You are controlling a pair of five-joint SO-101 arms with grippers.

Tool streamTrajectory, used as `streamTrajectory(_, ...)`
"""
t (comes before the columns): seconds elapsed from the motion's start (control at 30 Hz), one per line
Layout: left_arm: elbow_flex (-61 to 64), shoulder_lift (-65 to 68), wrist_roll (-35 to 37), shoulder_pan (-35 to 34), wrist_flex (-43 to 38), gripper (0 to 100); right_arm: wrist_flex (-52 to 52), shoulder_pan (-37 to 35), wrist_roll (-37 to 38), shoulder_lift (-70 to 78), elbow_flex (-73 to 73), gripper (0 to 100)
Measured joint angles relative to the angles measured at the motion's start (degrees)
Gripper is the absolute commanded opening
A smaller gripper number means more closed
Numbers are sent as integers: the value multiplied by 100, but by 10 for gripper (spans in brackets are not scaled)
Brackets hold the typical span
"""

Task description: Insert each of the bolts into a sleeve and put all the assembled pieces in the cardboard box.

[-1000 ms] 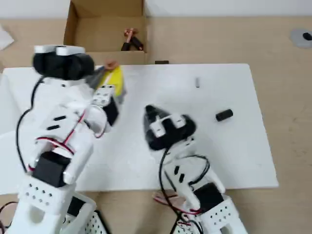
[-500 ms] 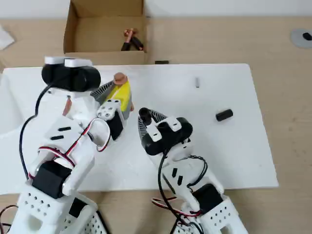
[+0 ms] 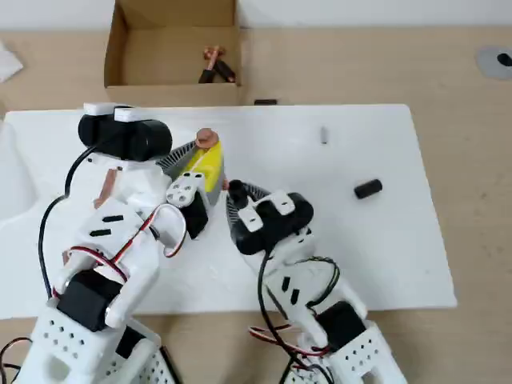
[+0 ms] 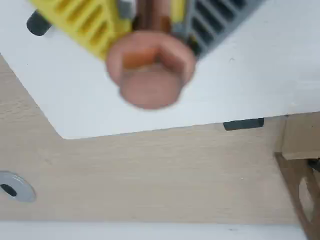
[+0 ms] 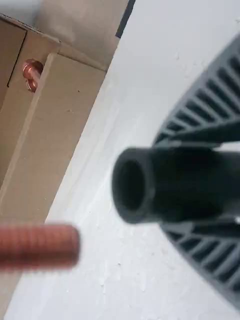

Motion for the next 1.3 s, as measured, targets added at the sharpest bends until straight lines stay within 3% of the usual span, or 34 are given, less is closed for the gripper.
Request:
streamTrajectory(0.23,0,0,0,308,0,6,0,0,0,0,0,9)
streamTrajectory(0.8,220,-9,-114,343,0,7,0,0,0,0,0,9)
streamTrajectory(1.3,624,-9,-387,343,-598,6,0,0,-211,0,0,9)
